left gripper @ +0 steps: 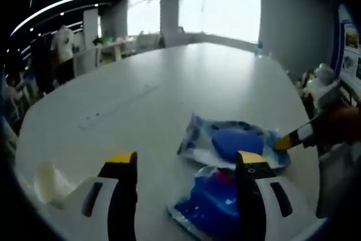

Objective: Arrange the tabletop items into an orderly group along one side of the table until the central work area is clear of visible clutter.

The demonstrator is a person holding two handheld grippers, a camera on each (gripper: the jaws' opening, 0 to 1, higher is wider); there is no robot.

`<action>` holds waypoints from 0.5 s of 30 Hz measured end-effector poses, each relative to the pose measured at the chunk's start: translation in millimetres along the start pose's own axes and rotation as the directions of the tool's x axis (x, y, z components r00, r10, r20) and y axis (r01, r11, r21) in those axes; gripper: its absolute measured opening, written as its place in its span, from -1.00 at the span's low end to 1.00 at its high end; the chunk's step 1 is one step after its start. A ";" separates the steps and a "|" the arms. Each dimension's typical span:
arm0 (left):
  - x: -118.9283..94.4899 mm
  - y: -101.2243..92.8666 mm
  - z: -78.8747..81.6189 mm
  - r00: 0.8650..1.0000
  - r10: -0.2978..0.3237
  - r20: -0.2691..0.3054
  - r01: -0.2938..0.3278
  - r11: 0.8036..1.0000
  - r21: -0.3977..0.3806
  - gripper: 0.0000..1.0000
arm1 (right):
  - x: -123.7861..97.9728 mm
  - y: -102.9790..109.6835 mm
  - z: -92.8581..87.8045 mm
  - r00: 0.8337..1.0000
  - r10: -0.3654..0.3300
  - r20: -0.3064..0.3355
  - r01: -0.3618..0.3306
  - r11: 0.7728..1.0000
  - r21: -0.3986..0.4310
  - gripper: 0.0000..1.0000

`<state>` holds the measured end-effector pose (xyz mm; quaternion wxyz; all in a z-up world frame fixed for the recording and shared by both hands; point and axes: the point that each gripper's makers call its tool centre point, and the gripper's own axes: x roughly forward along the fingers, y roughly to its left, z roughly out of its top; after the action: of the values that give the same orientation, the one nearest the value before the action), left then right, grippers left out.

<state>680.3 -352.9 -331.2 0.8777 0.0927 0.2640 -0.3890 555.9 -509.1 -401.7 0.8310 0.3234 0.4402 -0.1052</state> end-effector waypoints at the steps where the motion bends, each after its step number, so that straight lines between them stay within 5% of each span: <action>1: 4.9 0.8 -1.4 1.000 0.001 -0.006 -0.001 1.000 0.001 0.35 | 0.0 0.0 -0.2 1.000 0.001 -0.002 -0.001 1.000 0.000 -0.97; 15: 53.3 1.5 -15.7 0.995 -0.040 -0.089 0.041 0.999 0.007 0.06 | 0.9 0.5 -3.1 1.000 0.009 -0.003 -0.009 1.000 -0.016 -0.97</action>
<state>704.9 -379.8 -373.1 0.8566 0.1086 0.3029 -0.4034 554.5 -506.7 -403.5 0.8335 0.3188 0.4406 -0.0975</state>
